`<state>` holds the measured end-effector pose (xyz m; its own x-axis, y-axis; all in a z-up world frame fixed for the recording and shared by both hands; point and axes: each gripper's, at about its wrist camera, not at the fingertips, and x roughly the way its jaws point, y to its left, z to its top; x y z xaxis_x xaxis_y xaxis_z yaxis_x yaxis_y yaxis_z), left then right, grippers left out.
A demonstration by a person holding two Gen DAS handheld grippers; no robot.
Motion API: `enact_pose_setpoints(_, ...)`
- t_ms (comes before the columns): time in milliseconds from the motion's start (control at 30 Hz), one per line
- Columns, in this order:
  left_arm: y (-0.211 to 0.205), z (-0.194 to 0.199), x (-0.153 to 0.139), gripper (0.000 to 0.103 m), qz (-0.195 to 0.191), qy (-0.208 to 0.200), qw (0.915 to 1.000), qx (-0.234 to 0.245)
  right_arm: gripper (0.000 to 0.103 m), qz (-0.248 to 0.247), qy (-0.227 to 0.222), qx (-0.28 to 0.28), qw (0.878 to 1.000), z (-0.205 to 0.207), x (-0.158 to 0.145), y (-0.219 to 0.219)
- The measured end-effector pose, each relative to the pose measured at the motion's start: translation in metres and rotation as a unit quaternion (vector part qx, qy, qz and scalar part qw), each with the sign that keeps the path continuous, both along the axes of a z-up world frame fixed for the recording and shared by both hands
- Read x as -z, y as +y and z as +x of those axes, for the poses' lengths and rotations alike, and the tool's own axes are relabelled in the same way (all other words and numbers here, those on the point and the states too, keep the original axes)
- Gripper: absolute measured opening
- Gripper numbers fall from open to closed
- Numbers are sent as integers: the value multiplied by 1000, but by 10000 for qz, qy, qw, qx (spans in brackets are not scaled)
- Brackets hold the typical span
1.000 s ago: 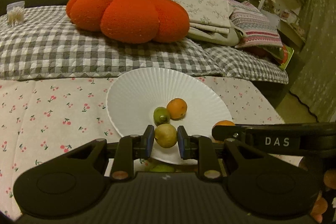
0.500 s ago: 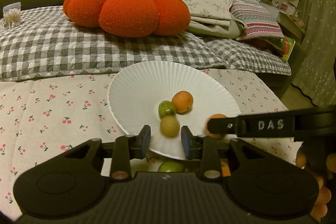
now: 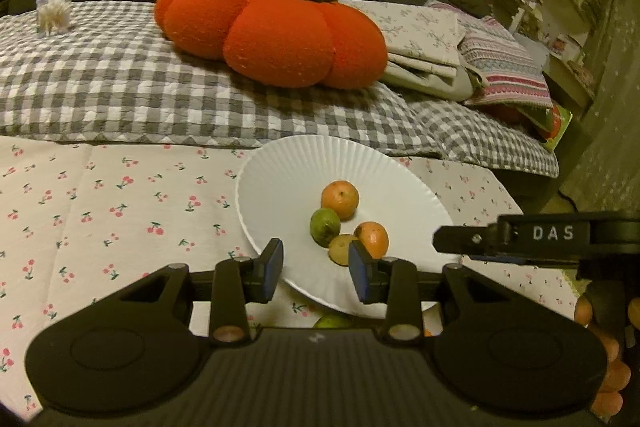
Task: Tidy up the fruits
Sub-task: 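Carry both fruits over the white plate and open both tools to drop them, then move both open tools back down to the remaining fruits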
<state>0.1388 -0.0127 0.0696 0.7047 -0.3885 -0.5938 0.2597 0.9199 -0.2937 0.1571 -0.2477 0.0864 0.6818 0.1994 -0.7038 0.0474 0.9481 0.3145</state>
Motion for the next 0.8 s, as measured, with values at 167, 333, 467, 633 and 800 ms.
enact_pose_setpoints(167,4,-7,-2,35,13,149,9999,-32,47,71,111,18,9999,-8,-3,-2)
enact_pose_setpoints(333,7,-17,-3,35,81,324,9994,-56,47,86,255,-5,9996,-18,-7,-1)
enact_pose_setpoints(467,9,-28,-5,35,267,448,9986,-82,51,117,331,-47,9994,-29,-11,-1)
enact_pose_setpoints(633,14,-42,-8,35,280,583,9979,-38,51,148,338,-187,9991,-38,-15,2)
enact_pose_setpoints(800,18,-52,-8,35,334,668,9972,2,51,199,296,-301,9989,-46,-21,6)
